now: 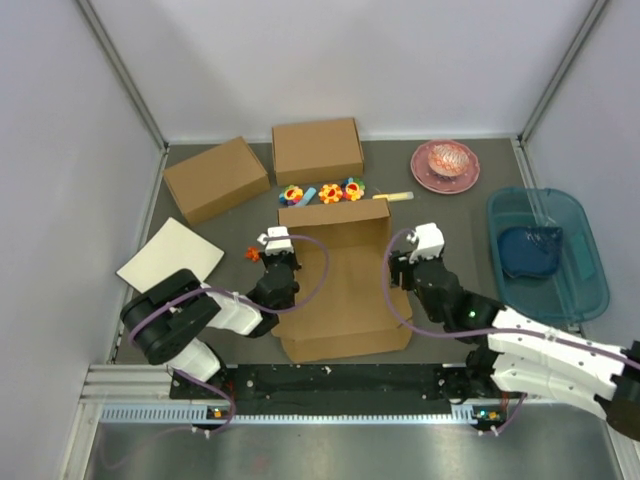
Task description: Fold the paper box
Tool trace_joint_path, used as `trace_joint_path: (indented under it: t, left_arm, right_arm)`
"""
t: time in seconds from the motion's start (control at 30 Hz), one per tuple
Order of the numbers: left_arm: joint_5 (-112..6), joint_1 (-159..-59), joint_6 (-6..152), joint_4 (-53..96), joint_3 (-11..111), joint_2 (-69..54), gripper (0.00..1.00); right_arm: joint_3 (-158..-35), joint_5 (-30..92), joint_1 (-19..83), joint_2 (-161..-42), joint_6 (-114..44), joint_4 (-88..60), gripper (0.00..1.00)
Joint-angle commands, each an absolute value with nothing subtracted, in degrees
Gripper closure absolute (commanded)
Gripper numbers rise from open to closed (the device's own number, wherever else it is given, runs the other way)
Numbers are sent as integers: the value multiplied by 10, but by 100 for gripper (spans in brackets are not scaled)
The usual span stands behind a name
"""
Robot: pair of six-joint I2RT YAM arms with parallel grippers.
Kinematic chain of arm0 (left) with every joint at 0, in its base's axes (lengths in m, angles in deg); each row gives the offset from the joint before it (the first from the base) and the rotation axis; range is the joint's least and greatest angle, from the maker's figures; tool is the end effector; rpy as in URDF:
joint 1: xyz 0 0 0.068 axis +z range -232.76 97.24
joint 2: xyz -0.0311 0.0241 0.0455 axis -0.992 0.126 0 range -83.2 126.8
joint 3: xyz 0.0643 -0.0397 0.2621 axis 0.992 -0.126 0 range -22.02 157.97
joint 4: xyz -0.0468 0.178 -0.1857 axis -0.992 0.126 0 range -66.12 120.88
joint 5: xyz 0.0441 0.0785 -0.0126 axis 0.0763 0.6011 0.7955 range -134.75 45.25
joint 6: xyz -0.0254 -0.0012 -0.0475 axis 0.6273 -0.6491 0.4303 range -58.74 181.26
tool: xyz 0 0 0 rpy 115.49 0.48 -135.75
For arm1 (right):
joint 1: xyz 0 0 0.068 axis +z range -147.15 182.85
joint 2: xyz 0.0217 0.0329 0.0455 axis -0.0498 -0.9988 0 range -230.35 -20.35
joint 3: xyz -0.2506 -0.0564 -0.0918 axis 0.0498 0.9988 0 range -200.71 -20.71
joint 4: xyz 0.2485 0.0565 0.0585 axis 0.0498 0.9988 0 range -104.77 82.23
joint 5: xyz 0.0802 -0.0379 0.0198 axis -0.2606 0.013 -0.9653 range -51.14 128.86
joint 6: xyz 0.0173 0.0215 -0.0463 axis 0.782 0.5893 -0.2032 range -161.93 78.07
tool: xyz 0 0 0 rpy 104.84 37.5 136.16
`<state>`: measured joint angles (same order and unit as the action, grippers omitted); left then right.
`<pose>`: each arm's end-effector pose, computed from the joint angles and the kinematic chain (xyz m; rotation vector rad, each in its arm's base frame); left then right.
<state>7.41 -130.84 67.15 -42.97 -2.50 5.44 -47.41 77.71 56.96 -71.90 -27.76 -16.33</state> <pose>0.1899 -0.1693 0.1662 -0.1141 1.5910 0.0001 0.1335 0.1464 0.2316 -0.2265 1.8726 0.1425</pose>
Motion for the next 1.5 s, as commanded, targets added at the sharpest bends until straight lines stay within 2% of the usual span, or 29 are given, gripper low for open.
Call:
trace_joint_path:
  t: [0.0,0.13,0.17,0.3,0.5,0.67,1.07,1.17,1.2,1.27,1.4,1.47]
  left_arm:
    - [101,-1314,664,-457,-8,40,100]
    - [80,-1314,653,-457,-1,43,100]
    - [73,-1314,650,-458,-1,43,100]
    - [39,-1314,649,-459,5,51,100]
    - [12,-1313,657,-459,7,62,100]
    - [-4,-1314,650,-480,11,84,100]
    - [-47,-1313,651,-471,15,94,100]
    - [-55,-1314,656,-442,14,74,91]
    - [-58,-1313,657,-431,14,66,84]
    - [-74,-1313,664,-397,15,46,78]
    - [-86,-1314,685,-328,15,7,33]
    - [-85,-1313,700,-284,12,-22,25]
  right_arm:
    - [-485,738,575,-641,-268,-110,33]
    - [-491,754,574,-568,-245,-115,27]
    - [-500,753,565,-565,-243,-121,23]
    - [-548,675,481,-598,-205,-142,21]
    - [-603,538,349,-701,-157,-191,20]
    - [-624,416,285,-788,-109,-249,21]
    - [-586,400,276,-868,-121,-290,28]
    - [-568,408,277,-864,-124,-294,31]
    - [-565,411,277,-864,-125,-293,31]
    - [-556,418,277,-863,-129,-292,32]
    - [-542,428,277,-860,-134,-294,33]
    - [-536,433,277,-859,-134,-295,33]
